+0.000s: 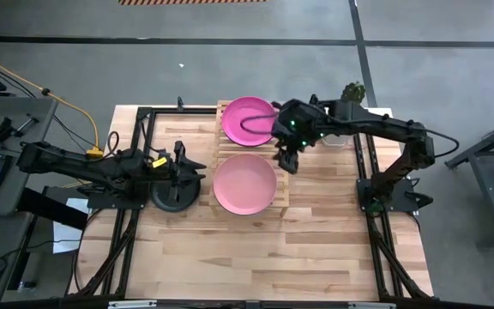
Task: Place and stack plates onto a shelf
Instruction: Stack the black plate on top of the pink plate on the shelf
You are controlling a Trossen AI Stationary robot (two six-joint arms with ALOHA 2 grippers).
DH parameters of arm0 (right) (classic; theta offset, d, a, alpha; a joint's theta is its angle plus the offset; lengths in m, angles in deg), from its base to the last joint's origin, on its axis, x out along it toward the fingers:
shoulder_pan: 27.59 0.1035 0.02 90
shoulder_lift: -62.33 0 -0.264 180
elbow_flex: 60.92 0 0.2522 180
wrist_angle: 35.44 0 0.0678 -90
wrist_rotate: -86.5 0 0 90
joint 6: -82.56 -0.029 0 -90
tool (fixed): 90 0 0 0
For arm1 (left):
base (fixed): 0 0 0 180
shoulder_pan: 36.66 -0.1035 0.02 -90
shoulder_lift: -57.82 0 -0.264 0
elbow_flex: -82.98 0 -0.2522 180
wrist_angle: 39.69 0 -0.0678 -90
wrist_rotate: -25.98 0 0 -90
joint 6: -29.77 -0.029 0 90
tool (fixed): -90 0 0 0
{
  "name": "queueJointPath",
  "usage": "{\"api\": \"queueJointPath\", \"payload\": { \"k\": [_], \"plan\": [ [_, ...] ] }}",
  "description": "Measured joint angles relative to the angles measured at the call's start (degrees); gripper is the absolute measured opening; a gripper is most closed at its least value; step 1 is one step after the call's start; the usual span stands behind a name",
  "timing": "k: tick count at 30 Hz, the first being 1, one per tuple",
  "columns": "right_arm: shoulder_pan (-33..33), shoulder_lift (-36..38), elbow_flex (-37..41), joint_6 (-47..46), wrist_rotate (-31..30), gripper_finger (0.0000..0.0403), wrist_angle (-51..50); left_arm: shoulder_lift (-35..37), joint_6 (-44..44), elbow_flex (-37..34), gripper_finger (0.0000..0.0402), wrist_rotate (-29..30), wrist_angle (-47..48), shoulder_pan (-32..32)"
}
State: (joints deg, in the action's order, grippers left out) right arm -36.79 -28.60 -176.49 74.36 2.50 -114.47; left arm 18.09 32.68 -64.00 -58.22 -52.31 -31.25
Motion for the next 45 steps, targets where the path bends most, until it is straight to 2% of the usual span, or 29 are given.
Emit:
{"api": "queueJointPath", "payload": {
  "k": [3, 7, 11, 15, 19, 25, 31, 35, 40, 45],
  "plan": [
    [1.90, 1.34, 2.39, 1.10, -0.24, 0.0185, -1.23, 0.00, 0.03, -0.02, 0.0122, 0.00, 0.40, 0.00],
    [4.35, 5.28, 7.86, 1.38, -5.63, 0.0185, -3.22, 0.00, 0.94, -0.02, 0.0122, -0.02, 1.20, 0.00],
    [5.58, 13.36, 15.92, -1.77, -12.80, 0.0185, -3.84, 0.00, 1.20, -0.02, 0.0122, -0.02, 1.36, 0.00],
    [5.62, 24.62, 25.24, -6.18, -18.69, 0.0185, -1.68, 0.00, 1.53, -0.02, 0.0122, -0.02, 1.34, 0.00],
    [5.58, 36.71, 35.82, -9.51, -22.55, 0.0185, 6.33, 0.00, 1.52, -0.02, 0.0122, -0.02, 1.32, 0.00],
    [5.60, 49.12, 53.54, -6.24, -17.98, 0.0185, 30.39, 0.00, 1.51, -0.02, 0.0122, 0.81, 0.71, 0.00],
    [4.72, 49.54, 68.71, 3.03, -15.00, 0.0185, 59.19, 0.00, 1.41, -0.02, 0.0122, 0.96, 0.69, 0.00],
    [4.16, 47.05, 73.66, 7.15, -15.02, 0.0185, 73.07, 0.00, -0.19, -0.02, 0.0122, 1.10, 0.75, -0.02],
    [4.16, 45.45, 74.37, 9.00, -15.02, 0.0185, 78.53, 0.00, -1.22, -0.03, 0.0122, 4.01, 1.73, 0.00],
    [4.16, 45.49, 74.37, 5.32, -15.02, 0.0185, 79.77, -0.01, -2.25, -0.04, 0.0122, 7.93, 3.13, 0.00]
  ]
}}
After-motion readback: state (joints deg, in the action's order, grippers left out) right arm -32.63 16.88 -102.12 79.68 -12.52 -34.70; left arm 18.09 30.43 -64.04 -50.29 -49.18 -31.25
